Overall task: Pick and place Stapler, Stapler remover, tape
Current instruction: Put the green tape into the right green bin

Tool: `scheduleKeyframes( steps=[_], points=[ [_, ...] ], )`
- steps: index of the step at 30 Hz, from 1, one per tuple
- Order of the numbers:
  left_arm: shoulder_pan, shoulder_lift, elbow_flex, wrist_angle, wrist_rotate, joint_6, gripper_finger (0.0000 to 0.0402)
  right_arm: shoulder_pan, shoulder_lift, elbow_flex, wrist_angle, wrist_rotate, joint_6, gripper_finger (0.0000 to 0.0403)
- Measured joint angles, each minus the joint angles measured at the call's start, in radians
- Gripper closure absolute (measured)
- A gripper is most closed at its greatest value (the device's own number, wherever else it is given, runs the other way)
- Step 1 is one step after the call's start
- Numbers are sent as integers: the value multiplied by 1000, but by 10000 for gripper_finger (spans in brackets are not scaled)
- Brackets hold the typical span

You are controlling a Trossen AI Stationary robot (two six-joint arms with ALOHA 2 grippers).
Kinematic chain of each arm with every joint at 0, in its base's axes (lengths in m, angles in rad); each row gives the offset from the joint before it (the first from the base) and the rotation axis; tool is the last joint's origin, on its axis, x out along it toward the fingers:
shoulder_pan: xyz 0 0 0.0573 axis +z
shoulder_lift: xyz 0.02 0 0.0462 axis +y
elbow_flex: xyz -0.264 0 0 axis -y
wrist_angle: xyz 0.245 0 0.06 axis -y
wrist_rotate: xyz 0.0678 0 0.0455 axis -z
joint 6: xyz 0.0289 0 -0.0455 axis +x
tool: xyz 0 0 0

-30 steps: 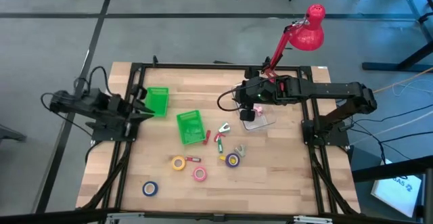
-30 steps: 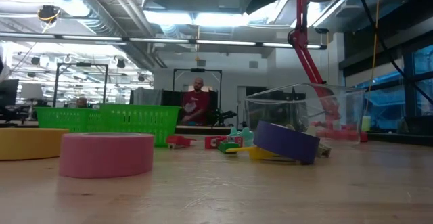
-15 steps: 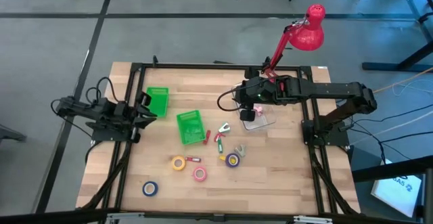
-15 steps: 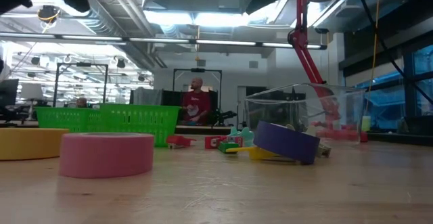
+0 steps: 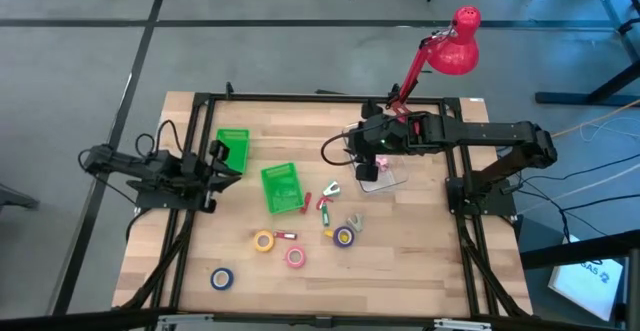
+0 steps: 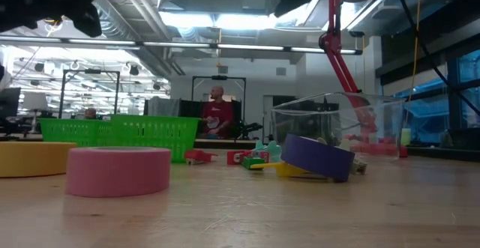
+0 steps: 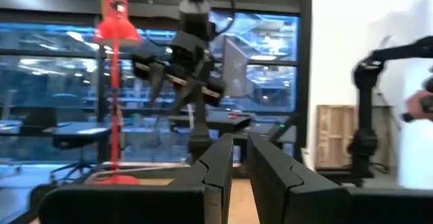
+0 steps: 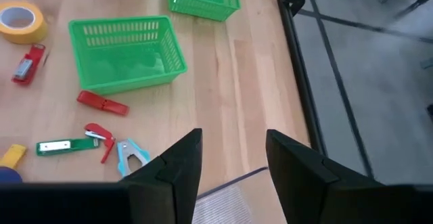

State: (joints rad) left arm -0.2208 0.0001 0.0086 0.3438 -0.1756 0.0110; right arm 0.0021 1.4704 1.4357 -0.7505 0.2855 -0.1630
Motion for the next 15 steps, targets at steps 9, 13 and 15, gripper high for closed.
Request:
scheduleKeyframes(
  steps=[9, 13, 15],
  points=[
    [178, 0, 0, -44, 119, -35, 359, 0, 0, 0, -43, -2, 30, 236],
    [254, 0, 0, -115, 186, -93, 359, 0, 0, 0, -51, -56, 71, 236],
    [278, 0, 0, -162, 194, -130, 359, 1, 0, 0, -51, -79, 78, 236]
  ],
)
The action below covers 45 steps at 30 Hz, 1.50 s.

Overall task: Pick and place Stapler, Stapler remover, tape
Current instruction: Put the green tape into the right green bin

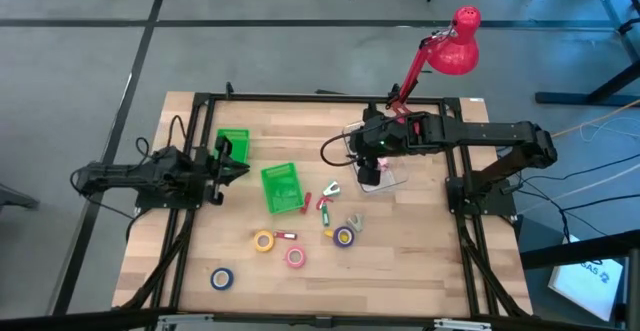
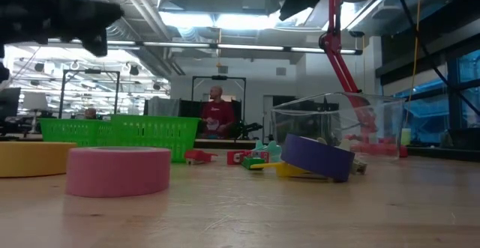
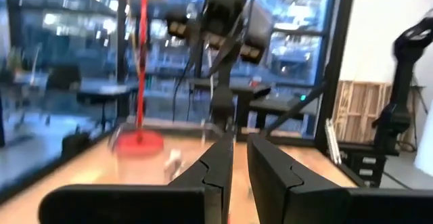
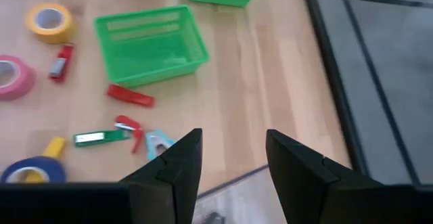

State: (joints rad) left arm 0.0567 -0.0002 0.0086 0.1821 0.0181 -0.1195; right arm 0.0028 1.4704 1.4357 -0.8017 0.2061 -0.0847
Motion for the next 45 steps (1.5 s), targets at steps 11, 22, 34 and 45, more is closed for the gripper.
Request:
scheduleKeyframes(
  steps=[11, 22, 34, 45],
  points=[
    [14, 0, 0, -141, 77, 13, 359, 46, 0, 0, -69, -24, -6, 236],
    [14, 0, 0, -149, 83, 141, 359, 74, 0, 0, -121, -27, -108, 236],
    [14, 0, 0, -149, 81, 134, 359, 112, 0, 0, -147, -43, -103, 236],
    [14, 0, 0, -149, 80, 134, 359, 281, 0, 0, -53, -43, -83, 236]
  ],
)
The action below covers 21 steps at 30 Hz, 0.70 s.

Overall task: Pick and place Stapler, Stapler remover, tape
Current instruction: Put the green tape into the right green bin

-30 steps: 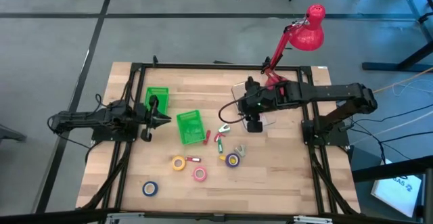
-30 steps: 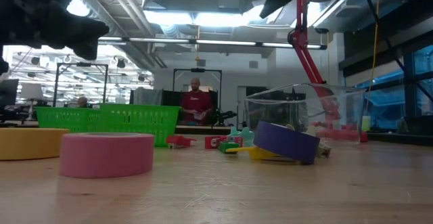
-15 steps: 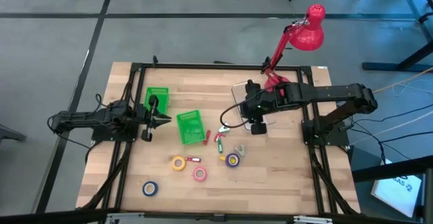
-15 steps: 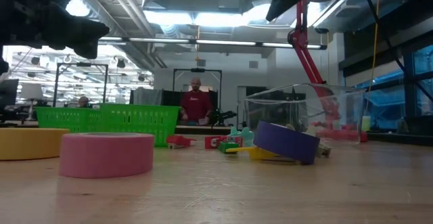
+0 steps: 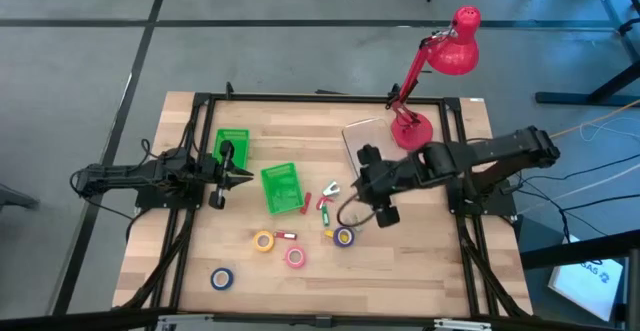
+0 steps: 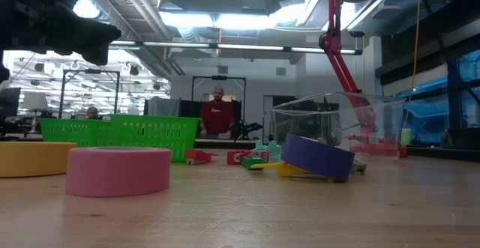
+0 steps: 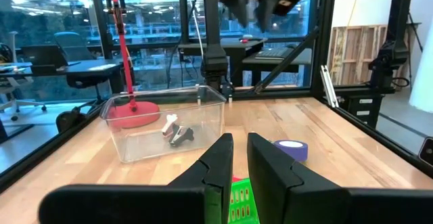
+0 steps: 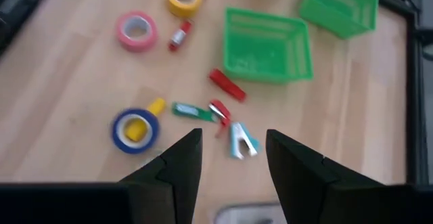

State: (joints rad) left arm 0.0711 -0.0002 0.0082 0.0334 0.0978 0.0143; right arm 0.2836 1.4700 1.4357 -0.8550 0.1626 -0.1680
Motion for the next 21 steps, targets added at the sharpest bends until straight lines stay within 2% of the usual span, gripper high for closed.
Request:
scheduleKeyframes(
  steps=[8, 15, 21],
  points=[
    [0, 0, 0, 0, 0, 0, 359, 97, 0, 0, 91, 2, 181, 236],
    [0, 0, 0, 0, 0, 0, 359, 152, 0, 0, 96, 2, 341, 236],
    [0, 0, 0, 0, 0, 0, 359, 210, 24, 1, 89, 2, 276, 236]
  ],
)
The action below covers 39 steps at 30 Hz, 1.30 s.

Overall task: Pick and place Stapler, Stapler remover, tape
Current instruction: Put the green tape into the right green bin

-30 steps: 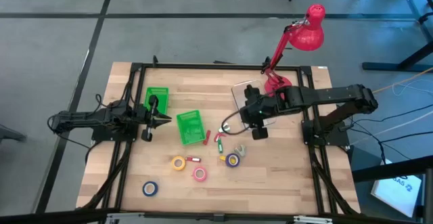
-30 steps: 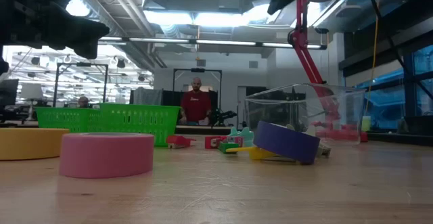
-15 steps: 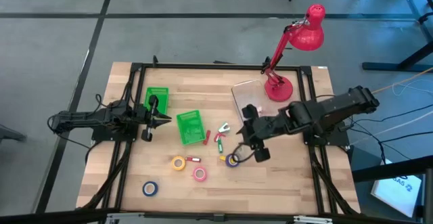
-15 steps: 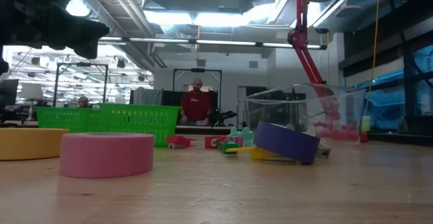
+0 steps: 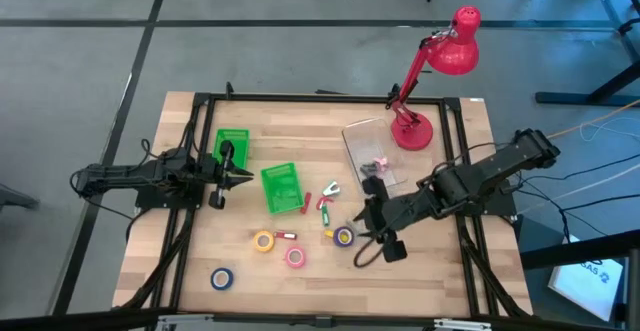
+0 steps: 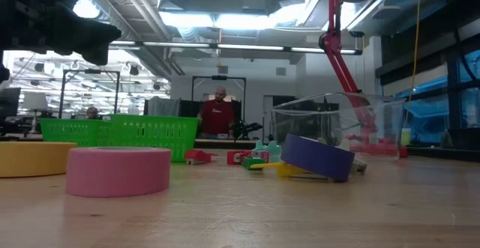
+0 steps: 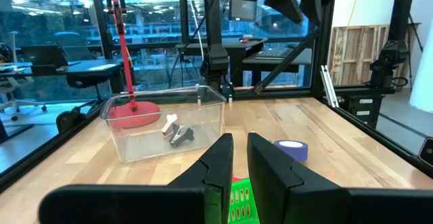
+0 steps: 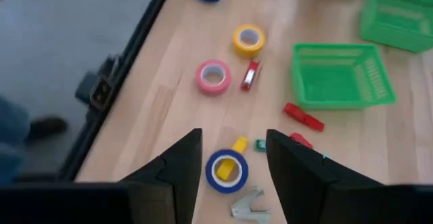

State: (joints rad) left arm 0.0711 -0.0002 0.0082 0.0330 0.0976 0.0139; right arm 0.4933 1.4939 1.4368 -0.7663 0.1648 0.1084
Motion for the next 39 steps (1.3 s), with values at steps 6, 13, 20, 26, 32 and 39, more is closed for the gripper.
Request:
scheduleKeyframes(
  steps=[6, 13, 20, 26, 32, 39],
  points=[
    [0, 0, 0, 0, 0, 0, 359, 40, 83, 0, -54, 0, -37, 236],
    [0, 0, 0, 0, 0, 0, 359, 45, 179, -8, -86, 0, -184, 236],
    [0, 0, 0, 0, 0, 0, 359, 55, 203, -214, 132, 0, -247, 202],
    [0, 0, 0, 0, 0, 0, 359, 58, 203, -400, 312, 3, -308, 159],
    [0, 0, 0, 0, 0, 0, 359, 74, 203, -502, 461, 94, -414, 166],
    [0, 0, 0, 0, -1, 0, 359, 82, 219, -510, 534, 123, -511, 186]
  ],
)
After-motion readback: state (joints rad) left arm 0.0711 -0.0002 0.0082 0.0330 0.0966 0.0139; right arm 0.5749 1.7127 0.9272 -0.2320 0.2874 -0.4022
